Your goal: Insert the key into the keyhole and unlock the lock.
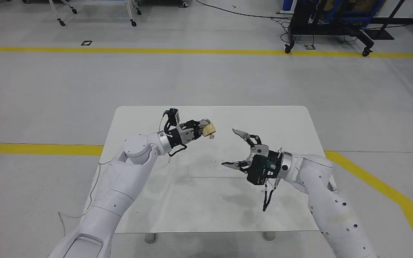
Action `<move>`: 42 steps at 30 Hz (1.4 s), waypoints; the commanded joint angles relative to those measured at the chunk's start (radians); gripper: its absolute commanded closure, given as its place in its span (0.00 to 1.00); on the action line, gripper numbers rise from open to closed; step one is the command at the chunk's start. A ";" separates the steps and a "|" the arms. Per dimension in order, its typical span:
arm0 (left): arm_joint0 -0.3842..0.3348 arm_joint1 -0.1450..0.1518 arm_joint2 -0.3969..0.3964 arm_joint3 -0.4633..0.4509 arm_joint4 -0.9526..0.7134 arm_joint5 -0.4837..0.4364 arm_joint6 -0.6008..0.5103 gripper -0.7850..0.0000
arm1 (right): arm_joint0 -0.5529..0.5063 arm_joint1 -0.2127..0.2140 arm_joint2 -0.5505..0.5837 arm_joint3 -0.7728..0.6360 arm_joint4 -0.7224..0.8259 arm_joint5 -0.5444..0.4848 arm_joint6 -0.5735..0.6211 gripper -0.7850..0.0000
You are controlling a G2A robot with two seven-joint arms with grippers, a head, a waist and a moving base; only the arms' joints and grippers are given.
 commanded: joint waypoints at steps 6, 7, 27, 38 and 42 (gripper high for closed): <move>-0.019 -0.008 0.027 0.006 0.031 -0.006 0.024 1.00 | 0.063 0.022 -0.072 0.044 -0.094 -0.142 0.102 1.00; -0.021 -0.009 0.031 0.009 0.039 -0.015 0.027 1.00 | 0.072 0.021 -0.081 0.051 -0.081 -0.142 0.122 1.00; -0.033 -0.015 0.058 0.028 0.125 -0.068 0.034 1.00 | 0.209 -0.013 -0.200 0.167 0.215 -0.047 0.416 1.00; -0.038 -0.018 0.057 0.034 0.124 -0.063 0.027 1.00 | 0.234 -0.008 -0.211 0.178 0.227 -0.022 0.414 1.00; -0.039 -0.019 0.054 0.038 0.116 -0.061 0.032 1.00 | 0.224 0.000 -0.210 0.154 0.192 -0.017 0.376 1.00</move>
